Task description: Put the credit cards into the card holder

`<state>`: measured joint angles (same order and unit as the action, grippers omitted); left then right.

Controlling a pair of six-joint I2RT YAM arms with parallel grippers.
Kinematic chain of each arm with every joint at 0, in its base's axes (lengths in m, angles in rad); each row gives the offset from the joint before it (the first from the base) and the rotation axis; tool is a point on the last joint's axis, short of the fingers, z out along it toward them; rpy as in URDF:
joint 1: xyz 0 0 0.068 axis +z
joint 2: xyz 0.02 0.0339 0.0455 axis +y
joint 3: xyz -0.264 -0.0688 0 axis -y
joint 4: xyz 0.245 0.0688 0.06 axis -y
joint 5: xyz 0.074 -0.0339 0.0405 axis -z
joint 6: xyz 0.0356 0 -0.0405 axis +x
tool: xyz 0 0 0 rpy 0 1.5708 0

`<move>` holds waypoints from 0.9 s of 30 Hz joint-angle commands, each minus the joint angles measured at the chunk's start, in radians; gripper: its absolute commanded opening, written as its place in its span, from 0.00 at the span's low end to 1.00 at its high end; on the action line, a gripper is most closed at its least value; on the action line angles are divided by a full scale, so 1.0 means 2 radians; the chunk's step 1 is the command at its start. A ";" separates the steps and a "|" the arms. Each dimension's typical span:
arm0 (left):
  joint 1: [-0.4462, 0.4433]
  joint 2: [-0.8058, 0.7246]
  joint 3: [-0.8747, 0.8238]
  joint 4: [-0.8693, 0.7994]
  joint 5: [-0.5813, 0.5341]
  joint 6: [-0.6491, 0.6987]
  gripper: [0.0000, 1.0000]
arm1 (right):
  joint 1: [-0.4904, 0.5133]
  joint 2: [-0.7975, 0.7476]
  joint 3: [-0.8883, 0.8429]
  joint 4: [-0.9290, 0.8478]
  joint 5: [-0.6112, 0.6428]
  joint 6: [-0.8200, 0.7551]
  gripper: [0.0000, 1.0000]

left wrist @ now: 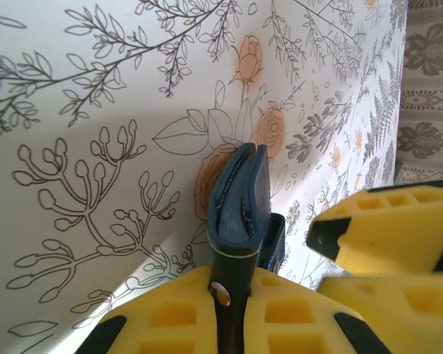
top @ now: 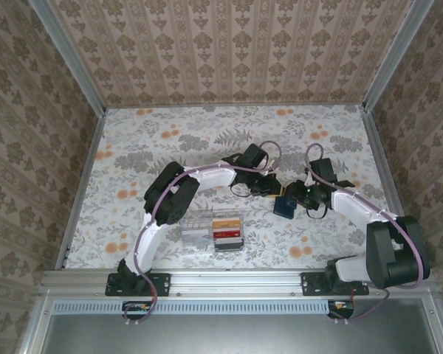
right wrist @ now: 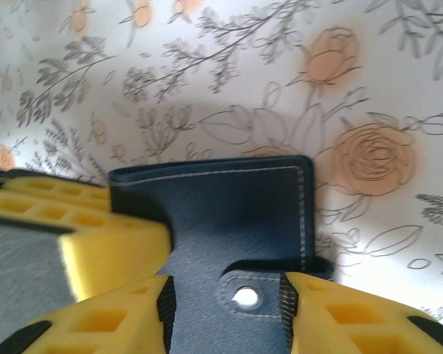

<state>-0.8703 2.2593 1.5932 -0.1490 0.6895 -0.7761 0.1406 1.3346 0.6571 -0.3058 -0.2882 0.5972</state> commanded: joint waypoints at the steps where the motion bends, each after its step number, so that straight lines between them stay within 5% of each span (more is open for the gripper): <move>1: 0.006 -0.026 -0.007 0.020 0.009 -0.017 0.07 | 0.020 -0.003 -0.001 -0.023 0.034 -0.004 0.46; 15: 0.007 -0.033 -0.016 0.035 0.028 -0.026 0.03 | 0.062 0.079 0.036 -0.057 0.115 0.024 0.47; 27: 0.021 -0.065 -0.051 0.035 0.029 -0.013 0.00 | 0.058 0.088 0.050 -0.090 0.161 0.044 0.21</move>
<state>-0.8490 2.2143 1.5108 -0.0696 0.6926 -0.8158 0.2741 1.4906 0.7700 -0.4026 -0.0765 0.6647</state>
